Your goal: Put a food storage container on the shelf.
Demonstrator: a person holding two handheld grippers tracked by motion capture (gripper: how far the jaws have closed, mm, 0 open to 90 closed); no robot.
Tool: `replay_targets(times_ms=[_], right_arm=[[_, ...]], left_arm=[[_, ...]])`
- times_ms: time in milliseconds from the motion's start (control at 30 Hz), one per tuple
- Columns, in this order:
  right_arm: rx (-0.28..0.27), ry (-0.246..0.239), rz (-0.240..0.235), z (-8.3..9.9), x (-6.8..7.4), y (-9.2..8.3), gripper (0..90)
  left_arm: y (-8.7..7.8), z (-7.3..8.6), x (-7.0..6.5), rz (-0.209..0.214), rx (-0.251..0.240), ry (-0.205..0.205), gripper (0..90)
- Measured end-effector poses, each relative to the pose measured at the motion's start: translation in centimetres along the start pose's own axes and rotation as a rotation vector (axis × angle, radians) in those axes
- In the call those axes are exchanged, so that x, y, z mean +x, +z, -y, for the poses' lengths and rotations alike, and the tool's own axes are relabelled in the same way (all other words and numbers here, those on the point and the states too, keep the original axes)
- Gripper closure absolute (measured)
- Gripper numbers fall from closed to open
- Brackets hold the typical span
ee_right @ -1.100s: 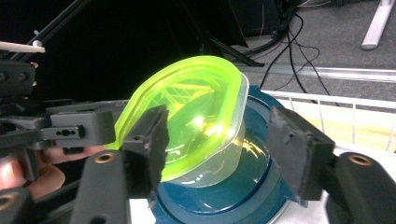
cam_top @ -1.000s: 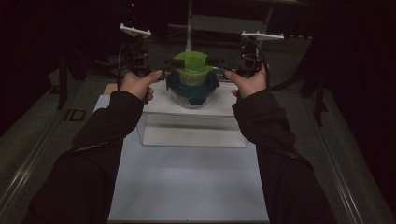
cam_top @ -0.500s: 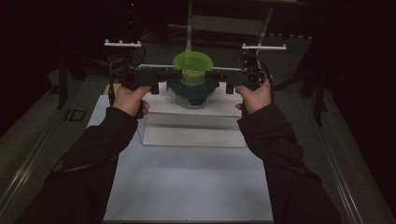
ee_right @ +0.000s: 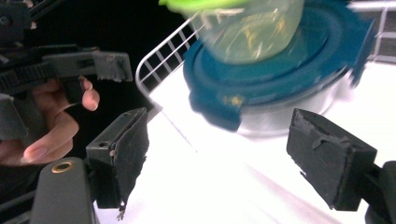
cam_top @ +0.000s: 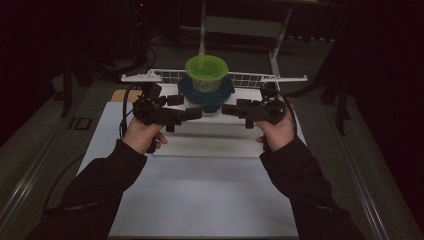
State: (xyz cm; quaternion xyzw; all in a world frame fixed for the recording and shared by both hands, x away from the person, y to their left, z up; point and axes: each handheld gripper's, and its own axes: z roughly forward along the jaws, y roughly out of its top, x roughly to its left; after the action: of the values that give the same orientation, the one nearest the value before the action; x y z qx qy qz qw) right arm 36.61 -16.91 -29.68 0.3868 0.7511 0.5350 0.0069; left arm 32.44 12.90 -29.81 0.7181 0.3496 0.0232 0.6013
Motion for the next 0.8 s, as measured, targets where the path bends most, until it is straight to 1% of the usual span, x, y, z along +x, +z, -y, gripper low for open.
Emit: replay_targets(times_ms=[67,167,233,300,333,400,500,533,567,600,633,667,700,767,800], right_arm=[[0.003,-0.006,-0.013,1.0,0.2,-0.1,20.3],[0.011,-0.015,-0.031,2.3,0.4,0.0,20.1],[0.013,-0.02,-0.048,3.2,0.6,0.1,19.8],[0.009,-0.026,-0.05,3.9,0.7,0.1,19.8],[0.013,-0.033,-0.05,4.6,0.8,0.2,19.6],[0.011,-0.036,-0.049,4.9,0.8,0.2,19.6],[0.016,-0.049,-0.053,6.0,0.8,0.5,19.5],[0.017,-0.05,-0.053,6.4,0.8,0.5,19.5],[0.017,-0.05,-0.053,6.4,0.8,0.5,19.5],[0.019,-0.051,-0.055,6.7,0.7,0.6,19.5],[0.029,-0.054,-0.055,7.6,0.6,0.9,19.4],[0.029,-0.054,-0.055,7.6,0.6,0.9,19.4],[0.035,-0.058,-0.054,8.2,0.5,1.1,19.4],[0.039,-0.06,-0.053,8.8,0.5,1.2,19.3],[0.039,-0.06,-0.053,8.8,0.5,1.2,19.3]], left_arm=[[0.1,0.8,-0.5,-0.002,0.006,0.023,2.7],[0.2,1.7,-0.9,-0.001,0.02,0.037,2.8],[0.3,2.4,-1.3,0.01,0.028,0.047,2.7],[0.4,3.1,-1.6,0.015,0.036,0.059,2.7],[0.5,3.4,-1.7,0.014,0.036,0.069,2.7],[0.6,4.2,-2.0,0.013,0.043,0.082,2.7],[0.8,5.3,-2.3,0.021,0.056,0.095,2.7],[0.9,5.6,-2.4,0.017,0.064,0.105,2.7],[0.9,5.6,-2.4,0.017,0.064,0.105,2.7],[1.0,6.4,-2.5,0.015,0.072,0.119,2.7],[1.1,6.7,-2.5,0.014,0.076,0.123,2.7],[1.1,6.9,-2.6,0.012,0.076,0.128,2.7],[1.2,7.5,-2.7,0.007,0.077,0.135,2.7],[1.3,8.0,-2.7,0.011,0.083,0.134,2.7],[1.3,8.0,-2.7,0.011,0.083,0.134,2.7]])
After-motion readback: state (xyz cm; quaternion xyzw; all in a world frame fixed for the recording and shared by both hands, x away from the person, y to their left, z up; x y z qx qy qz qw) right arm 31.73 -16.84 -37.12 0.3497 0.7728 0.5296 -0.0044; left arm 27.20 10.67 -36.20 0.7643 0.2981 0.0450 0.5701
